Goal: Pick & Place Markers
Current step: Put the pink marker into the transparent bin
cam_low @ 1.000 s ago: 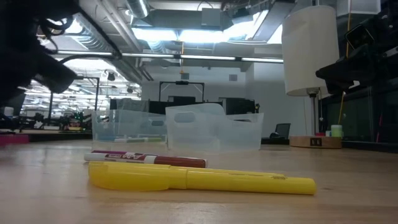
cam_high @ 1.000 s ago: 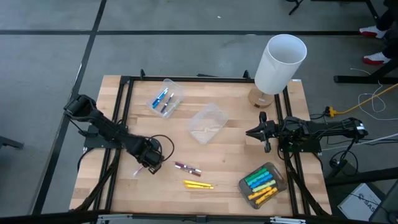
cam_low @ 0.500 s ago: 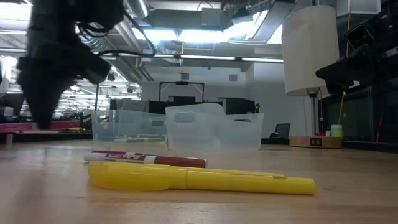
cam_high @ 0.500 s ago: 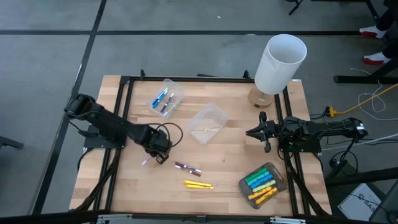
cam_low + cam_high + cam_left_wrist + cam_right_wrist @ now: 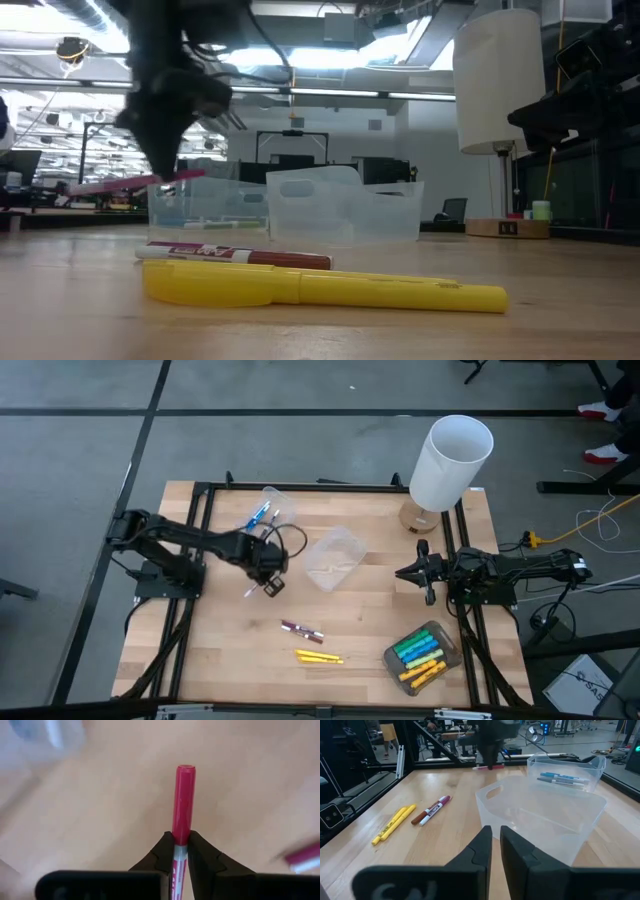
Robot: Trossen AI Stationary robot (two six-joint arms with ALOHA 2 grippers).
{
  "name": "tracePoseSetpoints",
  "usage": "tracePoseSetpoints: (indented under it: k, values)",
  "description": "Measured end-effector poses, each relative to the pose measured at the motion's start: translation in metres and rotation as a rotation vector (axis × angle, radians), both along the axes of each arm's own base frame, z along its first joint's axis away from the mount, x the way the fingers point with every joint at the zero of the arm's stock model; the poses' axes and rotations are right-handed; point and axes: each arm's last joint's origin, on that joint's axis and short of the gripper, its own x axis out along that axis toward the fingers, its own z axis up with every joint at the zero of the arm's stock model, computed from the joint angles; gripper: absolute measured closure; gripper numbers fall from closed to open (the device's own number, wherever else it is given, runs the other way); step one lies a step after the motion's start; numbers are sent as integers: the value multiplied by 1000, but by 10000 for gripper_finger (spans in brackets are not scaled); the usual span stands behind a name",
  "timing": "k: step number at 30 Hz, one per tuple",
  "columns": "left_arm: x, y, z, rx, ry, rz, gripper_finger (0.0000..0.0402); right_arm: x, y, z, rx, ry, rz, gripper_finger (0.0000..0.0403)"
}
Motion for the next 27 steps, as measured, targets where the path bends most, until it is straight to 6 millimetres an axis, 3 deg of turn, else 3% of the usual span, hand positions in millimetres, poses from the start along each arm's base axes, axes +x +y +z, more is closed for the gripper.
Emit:
tracePoseSetpoints:
  k: [15, 27]
  values:
    - [10, 74, 40, 92, -97, -8, 374, 0, 0, 0, 0, 0, 0, 363]
    - [-2, 123, 73, 169, -101, 15, 374, 0, 0, 0, 0, 0, 0, 363]
